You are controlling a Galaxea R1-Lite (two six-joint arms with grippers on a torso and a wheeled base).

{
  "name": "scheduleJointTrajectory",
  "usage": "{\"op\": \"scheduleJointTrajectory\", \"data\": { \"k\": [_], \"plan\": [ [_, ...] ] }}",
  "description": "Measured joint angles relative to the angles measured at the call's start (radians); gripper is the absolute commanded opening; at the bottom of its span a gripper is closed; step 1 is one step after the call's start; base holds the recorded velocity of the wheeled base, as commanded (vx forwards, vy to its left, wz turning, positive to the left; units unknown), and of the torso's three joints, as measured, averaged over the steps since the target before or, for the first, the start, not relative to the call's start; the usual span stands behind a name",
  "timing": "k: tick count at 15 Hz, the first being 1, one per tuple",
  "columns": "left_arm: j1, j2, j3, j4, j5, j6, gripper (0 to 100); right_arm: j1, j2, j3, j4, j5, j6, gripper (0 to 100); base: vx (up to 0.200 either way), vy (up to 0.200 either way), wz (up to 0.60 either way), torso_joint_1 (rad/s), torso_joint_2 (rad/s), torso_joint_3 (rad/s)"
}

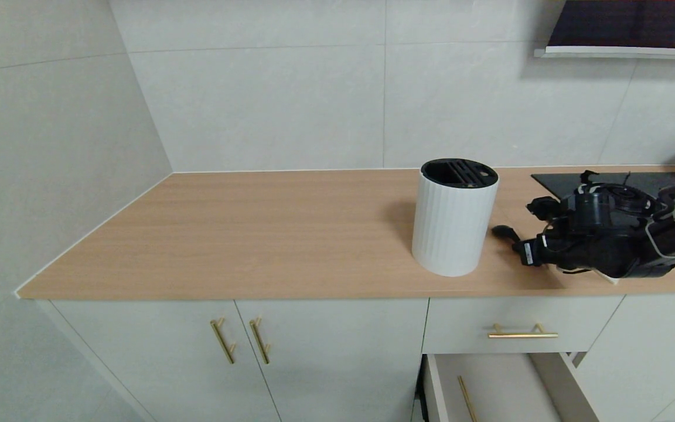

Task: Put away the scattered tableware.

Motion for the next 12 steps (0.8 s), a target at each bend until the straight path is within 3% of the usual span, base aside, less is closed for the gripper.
{"op": "scheduleJointTrajectory", "data": {
  "k": [3, 8, 12],
  "plan": [
    [0.000, 0.000, 0.000, 0.000, 0.000, 0.000, 100, 0.001, -0.035, 0.004, 0.051, -0.010, 0.016, 0, 0.000, 0.000, 0.00, 0.000, 0.00, 0.000],
    [0.000, 0.000, 0.000, 0.000, 0.000, 0.000, 100, 0.031, -0.259, 0.081, 0.286, -0.040, 0.148, 0, 0.000, 0.000, 0.00, 0.000, 0.00, 0.000],
    [0.000, 0.000, 0.000, 0.000, 0.000, 0.000, 100, 0.126, -0.504, 0.269, 0.389, -0.217, 0.335, 0, 0.000, 0.000, 0.00, 0.000, 0.00, 0.000]
  ]
}}
